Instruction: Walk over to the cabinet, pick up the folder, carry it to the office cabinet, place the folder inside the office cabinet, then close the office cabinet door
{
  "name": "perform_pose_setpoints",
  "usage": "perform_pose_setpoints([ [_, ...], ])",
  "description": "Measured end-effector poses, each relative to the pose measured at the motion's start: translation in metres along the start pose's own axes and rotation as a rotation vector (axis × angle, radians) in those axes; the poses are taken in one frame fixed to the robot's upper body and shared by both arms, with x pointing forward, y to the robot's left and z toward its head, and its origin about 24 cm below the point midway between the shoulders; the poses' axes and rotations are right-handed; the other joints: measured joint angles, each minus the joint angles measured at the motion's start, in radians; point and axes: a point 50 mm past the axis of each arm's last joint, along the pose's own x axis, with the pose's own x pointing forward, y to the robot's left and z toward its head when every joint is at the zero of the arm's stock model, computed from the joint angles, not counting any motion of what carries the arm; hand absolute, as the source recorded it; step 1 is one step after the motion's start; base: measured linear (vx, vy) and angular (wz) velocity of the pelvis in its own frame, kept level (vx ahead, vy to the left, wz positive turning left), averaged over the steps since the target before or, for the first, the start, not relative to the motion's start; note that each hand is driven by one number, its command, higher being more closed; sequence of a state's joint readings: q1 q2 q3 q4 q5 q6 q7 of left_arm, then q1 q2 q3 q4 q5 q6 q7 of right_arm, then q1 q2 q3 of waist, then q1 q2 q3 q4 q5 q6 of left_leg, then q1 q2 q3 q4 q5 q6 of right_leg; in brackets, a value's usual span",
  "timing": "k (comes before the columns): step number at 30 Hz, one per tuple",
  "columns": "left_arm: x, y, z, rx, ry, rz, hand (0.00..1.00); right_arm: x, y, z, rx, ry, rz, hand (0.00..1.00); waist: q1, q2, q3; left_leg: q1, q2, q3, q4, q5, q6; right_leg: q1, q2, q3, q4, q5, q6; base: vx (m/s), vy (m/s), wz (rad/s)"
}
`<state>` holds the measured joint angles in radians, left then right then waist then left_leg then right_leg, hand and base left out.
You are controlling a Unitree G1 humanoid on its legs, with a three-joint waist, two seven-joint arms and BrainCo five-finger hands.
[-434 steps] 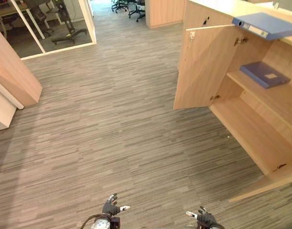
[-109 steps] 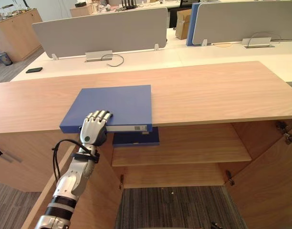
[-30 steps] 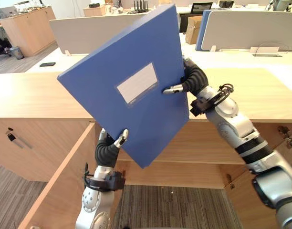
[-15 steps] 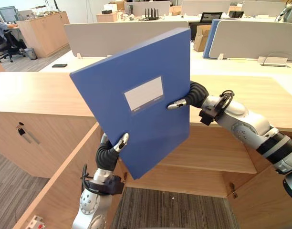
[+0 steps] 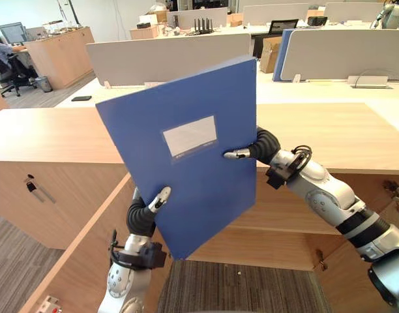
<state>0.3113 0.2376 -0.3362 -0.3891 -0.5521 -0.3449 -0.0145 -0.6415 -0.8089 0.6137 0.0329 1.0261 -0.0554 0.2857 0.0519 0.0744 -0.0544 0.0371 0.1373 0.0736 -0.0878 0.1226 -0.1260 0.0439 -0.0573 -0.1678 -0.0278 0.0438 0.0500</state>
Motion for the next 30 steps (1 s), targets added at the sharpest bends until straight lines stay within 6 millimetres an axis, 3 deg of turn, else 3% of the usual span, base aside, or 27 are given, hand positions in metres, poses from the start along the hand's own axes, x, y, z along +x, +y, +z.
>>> perform_pose_setpoints([
  [2,-0.009,0.008,-0.013,-0.001,0.077,0.007,0.0,0.002,0.001,0.001,-0.054,0.043,0.037,1.0,-0.014,0.002,-0.002,0.001,0.002,0.002,0.0,0.0,0.0,0.0,0.002,0.0,0.0,0.0,0.0,0.0,0.0,0.0],
  [4,-0.035,0.015,-0.057,-0.003,0.37,-0.105,0.0,-0.005,-0.002,0.0,-0.211,0.191,0.138,1.0,-0.031,0.0,-0.004,0.001,0.007,-0.002,-0.001,-0.002,-0.003,0.008,0.004,-0.004,-0.017,-0.001,0.001,-0.01,-0.008,0.06],
  [6,-0.071,0.01,-0.099,-0.033,0.689,-0.271,0.0,-0.023,0.003,-0.019,-0.285,0.363,0.242,1.0,-0.036,-0.011,-0.006,-0.002,0.01,-0.001,-0.004,-0.004,-0.004,0.01,0.009,-0.005,-0.035,-0.003,0.002,-0.01,-0.004,0.0],
  [9,-0.108,0.008,-0.131,-0.083,0.924,-0.335,0.0,-0.047,0.015,-0.043,-0.324,0.49,0.331,1.0,-0.041,-0.022,0.003,-0.003,0.018,0.012,-0.004,-0.006,-0.005,0.006,0.016,0.003,-0.038,-0.001,0.002,0.04,-0.012,-0.13],
  [13,-0.139,0.05,-0.159,0.016,1.157,-0.17,0.0,-0.078,0.017,-0.051,-0.578,0.574,0.384,1.0,-0.033,-0.028,0.013,-0.002,0.026,0.031,-0.004,-0.012,-0.011,-0.002,0.026,0.015,-0.043,-0.002,0.001,0.05,-0.008,-0.14],
  [15,-0.144,0.069,-0.165,0.072,1.222,-0.071,0.0,-0.09,0.015,-0.056,-0.692,0.608,0.37,1.0,-0.033,-0.027,0.019,-0.002,0.026,0.034,-0.004,-0.015,-0.01,-0.004,0.027,0.02,-0.047,0.0,-0.002,0.04,0.011,-0.09],
  [18,-0.154,0.09,-0.171,0.126,1.292,0.088,0.0,-0.107,0.011,-0.076,-0.653,0.667,0.323,1.0,-0.037,-0.034,0.029,-0.002,0.024,0.042,-0.003,-0.021,-0.008,-0.005,0.026,0.03,-0.053,0.0,-0.002,0.04,0.028,-0.08],
  [23,-0.172,0.121,-0.16,0.151,1.312,0.355,0.0,-0.138,0.011,-0.129,-0.579,0.844,0.278,1.0,-0.042,-0.038,0.055,0.001,0.023,0.047,0.001,-0.026,-0.01,0.002,0.026,0.033,-0.054,0.005,-0.009,0.03,0.013,-0.01],
  [30,-0.191,0.132,-0.151,0.233,1.395,0.396,0.0,-0.174,-0.009,-0.172,-0.617,1.096,0.157,1.0,-0.048,-0.02,0.087,0.005,0.018,0.038,0.001,-0.026,-0.008,0.008,0.02,0.025,-0.048,0.002,-0.005,-0.01,0.006,0.02],
])
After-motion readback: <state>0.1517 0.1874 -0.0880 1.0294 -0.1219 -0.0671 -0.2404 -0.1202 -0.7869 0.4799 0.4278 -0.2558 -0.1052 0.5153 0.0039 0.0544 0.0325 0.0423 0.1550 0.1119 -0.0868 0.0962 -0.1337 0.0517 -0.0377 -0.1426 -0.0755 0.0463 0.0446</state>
